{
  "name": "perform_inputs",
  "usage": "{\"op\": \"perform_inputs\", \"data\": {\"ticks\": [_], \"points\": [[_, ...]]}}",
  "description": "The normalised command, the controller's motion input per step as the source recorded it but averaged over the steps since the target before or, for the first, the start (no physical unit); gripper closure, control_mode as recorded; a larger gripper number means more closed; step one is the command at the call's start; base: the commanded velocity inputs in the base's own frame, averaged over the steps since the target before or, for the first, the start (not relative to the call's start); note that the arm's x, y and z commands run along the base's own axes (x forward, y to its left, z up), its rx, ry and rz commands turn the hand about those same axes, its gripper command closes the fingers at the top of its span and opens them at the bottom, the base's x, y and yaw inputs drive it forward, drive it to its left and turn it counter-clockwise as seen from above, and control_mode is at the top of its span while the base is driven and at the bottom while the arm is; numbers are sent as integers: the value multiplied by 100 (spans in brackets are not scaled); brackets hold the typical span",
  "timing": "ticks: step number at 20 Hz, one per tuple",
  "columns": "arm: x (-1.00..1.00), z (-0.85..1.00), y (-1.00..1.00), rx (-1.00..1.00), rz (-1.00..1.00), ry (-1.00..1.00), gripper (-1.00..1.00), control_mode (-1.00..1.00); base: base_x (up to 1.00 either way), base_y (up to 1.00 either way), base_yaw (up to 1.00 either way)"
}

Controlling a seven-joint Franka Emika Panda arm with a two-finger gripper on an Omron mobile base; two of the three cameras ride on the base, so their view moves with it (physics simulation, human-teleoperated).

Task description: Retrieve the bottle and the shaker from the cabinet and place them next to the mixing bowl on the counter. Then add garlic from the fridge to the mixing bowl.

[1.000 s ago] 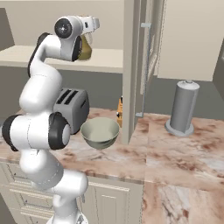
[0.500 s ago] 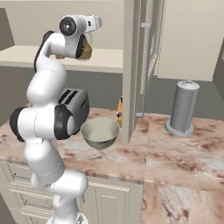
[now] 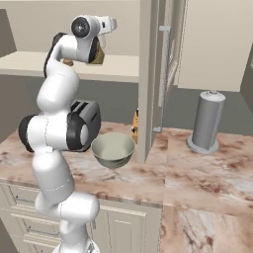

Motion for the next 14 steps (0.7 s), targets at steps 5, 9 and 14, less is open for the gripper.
{"op": "perform_inputs", "data": {"ticks": [5, 9, 14], "points": [[1, 0, 0, 0, 0, 0, 100, -100, 0, 0, 0], [0, 0, 0, 0, 0, 0, 100, -100, 0, 0, 0], [-3, 0, -5, -4, 0, -19, 100, -100, 0, 0, 0]]}}
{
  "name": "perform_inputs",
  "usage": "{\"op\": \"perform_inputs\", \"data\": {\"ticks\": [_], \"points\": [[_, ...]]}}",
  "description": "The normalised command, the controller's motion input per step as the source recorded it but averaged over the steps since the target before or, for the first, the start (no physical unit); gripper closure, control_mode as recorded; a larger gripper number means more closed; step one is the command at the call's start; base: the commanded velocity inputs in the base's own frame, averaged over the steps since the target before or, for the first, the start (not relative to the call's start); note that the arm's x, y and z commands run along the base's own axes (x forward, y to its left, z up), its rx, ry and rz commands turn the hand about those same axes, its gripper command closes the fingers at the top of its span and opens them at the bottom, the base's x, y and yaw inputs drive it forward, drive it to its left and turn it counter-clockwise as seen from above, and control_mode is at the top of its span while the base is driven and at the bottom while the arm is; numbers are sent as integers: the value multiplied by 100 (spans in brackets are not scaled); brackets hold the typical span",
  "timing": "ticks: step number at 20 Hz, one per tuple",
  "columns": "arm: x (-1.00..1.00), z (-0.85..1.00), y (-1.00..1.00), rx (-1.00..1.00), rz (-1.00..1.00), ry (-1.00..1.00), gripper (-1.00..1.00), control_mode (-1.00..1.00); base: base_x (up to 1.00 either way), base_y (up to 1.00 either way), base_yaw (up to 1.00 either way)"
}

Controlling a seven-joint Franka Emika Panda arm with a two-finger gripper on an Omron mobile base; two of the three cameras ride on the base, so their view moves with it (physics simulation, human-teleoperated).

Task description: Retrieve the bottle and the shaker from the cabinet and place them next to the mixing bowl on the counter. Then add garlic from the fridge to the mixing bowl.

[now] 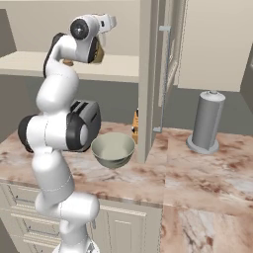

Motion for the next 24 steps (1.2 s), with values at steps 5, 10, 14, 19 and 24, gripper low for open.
{"op": "perform_inputs", "data": {"ticks": [5, 10, 14, 19, 24], "points": [[-4, -1, -1, -6, 0, -13, 100, -100, 0, 0, 0], [-30, 20, -14, 0, 0, 1, 100, -100, 0, 0, 0], [-67, 7, -13, 0, 0, 0, 100, -100, 0, 0, 0], [-97, 0, 0, -1, -1, 0, 100, -100, 0, 0, 0], [-100, 11, 0, -1, -7, 0, 100, -100, 0, 0, 0]]}}
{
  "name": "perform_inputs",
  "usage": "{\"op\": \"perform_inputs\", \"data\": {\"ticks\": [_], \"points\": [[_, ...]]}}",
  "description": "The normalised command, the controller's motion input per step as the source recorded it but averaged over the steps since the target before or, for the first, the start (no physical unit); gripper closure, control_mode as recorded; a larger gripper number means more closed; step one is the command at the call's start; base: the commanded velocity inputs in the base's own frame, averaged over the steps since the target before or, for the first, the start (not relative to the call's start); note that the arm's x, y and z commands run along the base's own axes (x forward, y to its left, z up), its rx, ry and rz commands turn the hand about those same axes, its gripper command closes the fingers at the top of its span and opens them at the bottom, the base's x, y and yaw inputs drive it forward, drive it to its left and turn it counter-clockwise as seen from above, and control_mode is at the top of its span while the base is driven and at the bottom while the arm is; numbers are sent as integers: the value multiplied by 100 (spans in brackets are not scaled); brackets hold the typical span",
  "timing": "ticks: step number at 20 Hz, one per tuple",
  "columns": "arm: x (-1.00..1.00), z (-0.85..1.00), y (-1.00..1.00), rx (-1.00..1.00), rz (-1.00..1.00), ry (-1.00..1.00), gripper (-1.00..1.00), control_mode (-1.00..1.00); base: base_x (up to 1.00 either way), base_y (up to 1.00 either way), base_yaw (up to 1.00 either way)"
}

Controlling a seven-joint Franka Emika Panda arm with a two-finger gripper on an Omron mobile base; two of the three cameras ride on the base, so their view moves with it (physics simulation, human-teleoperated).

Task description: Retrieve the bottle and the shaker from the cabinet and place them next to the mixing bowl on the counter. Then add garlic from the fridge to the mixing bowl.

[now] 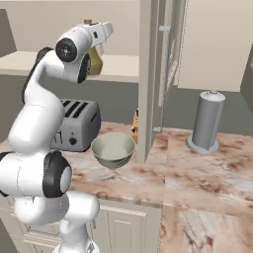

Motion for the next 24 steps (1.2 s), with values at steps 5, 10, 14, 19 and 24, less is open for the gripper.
{"op": "perform_inputs", "data": {"ticks": [5, 10, 14, 19, 24], "points": [[-100, 2, 0, 0, -12, 2, 100, -100, 0, 0, 0], [-100, -1, -17, -2, -16, 0, 100, -100, 0, 0, 0], [-100, -21, -51, -6, -19, 0, 100, -100, 0, 0, 0], [-91, -51, -53, -8, -17, 5, 100, -100, 0, 0, 0], [-48, -53, -60, -2, -15, 8, 100, -100, 0, 0, 0]]}}
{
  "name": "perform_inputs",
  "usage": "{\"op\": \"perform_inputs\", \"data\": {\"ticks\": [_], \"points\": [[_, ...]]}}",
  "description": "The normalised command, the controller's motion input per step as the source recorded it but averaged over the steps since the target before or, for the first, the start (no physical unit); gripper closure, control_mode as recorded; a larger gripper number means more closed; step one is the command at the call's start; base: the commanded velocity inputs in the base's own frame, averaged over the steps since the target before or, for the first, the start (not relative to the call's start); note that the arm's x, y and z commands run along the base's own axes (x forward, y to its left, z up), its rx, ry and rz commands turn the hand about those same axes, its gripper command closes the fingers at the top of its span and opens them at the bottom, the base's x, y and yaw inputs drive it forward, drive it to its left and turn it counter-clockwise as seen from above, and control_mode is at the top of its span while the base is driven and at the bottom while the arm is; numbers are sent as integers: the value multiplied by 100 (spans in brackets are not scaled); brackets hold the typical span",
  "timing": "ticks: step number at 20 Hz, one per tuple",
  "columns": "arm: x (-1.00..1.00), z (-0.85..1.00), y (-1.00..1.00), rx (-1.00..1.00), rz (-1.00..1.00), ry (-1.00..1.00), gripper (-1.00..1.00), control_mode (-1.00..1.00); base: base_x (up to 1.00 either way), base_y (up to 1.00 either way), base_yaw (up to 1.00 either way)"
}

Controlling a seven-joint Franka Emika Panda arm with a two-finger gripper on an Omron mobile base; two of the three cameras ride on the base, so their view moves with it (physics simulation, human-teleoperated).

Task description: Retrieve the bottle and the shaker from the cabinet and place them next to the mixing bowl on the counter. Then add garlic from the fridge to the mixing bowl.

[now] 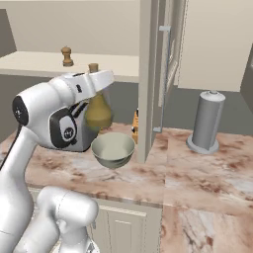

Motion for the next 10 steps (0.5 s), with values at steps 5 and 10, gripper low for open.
{"op": "perform_inputs", "data": {"ticks": [5, 10], "points": [[-19, -65, -47, 1, -8, 4, 100, -100, 0, 0, 0], [-1, -65, -19, 8, -2, 1, 100, -100, 0, 0, 0]]}}
